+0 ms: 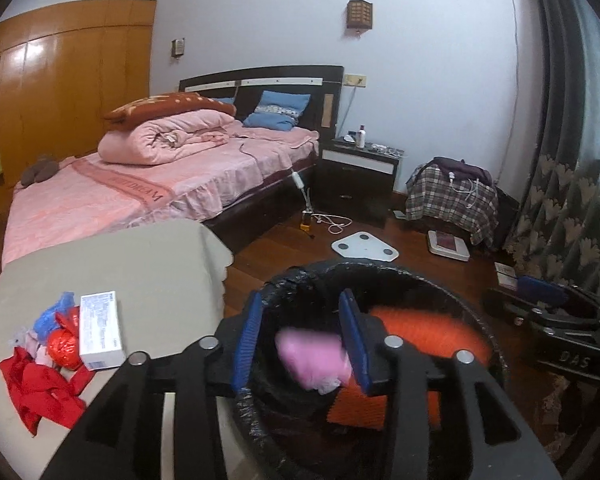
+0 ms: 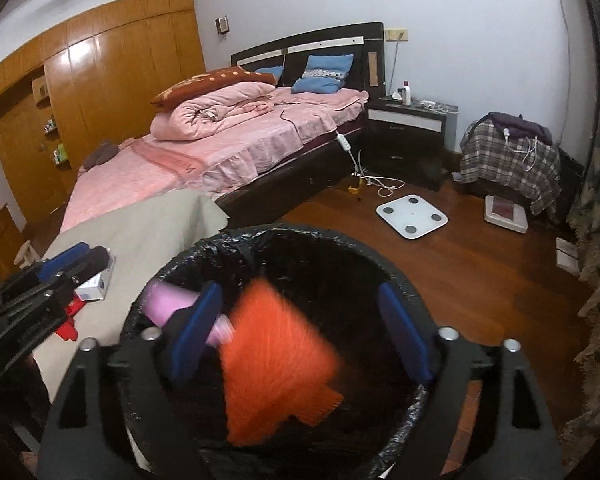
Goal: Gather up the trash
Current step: 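Drop the orange net and pink bag into the bin, opening both tools, then grasp the white medicine box with the right tool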
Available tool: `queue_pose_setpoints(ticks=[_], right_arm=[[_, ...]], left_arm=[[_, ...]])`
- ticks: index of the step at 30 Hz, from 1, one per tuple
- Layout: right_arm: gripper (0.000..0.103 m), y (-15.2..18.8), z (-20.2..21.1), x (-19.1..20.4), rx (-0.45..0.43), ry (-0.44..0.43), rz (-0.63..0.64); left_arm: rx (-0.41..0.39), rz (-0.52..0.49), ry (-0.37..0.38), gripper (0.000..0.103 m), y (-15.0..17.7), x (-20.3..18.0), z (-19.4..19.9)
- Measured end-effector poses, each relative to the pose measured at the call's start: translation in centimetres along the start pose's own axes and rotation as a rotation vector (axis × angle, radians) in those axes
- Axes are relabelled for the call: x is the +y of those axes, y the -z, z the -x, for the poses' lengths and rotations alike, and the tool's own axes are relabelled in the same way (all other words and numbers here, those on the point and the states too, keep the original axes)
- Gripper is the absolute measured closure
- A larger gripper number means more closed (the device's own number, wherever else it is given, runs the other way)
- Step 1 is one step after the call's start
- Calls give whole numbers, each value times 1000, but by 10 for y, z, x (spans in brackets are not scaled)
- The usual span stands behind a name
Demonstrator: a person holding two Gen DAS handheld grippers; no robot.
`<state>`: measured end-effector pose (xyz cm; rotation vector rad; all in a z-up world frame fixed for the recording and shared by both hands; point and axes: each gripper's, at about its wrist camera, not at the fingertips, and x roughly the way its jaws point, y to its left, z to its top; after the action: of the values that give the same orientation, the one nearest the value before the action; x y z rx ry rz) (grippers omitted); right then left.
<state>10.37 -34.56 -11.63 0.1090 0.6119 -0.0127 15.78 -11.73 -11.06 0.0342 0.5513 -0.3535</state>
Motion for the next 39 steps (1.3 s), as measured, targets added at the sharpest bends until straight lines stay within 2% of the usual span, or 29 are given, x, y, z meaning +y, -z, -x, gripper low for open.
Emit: queue_pose_setpoints(ticks=[3, 4, 7, 16, 25, 33, 39], right_arm=[[11, 1, 4, 2, -17, 6, 10], [9, -1, 3, 3, -22, 8, 11], [8, -4, 4, 12, -29, -8, 11], [6, -12, -7, 81, -16, -138, 53], [6, -14, -35, 175, 19, -284, 138], [6, -10, -64, 238, 54, -331, 214], [6, 0, -95, 266, 100, -335, 247]], left_arm=[[-15, 20, -52, 48, 3, 16, 10], [-19, 24, -68, 42, 2, 20, 12], [-35, 46, -127, 32, 5, 42, 23], [-55, 117, -299, 16, 20, 114, 60], [-21, 170, -465, 14, 48, 184, 83], [11, 210, -553, 15, 70, 231, 88], [33, 238, -587, 15, 84, 256, 83]])
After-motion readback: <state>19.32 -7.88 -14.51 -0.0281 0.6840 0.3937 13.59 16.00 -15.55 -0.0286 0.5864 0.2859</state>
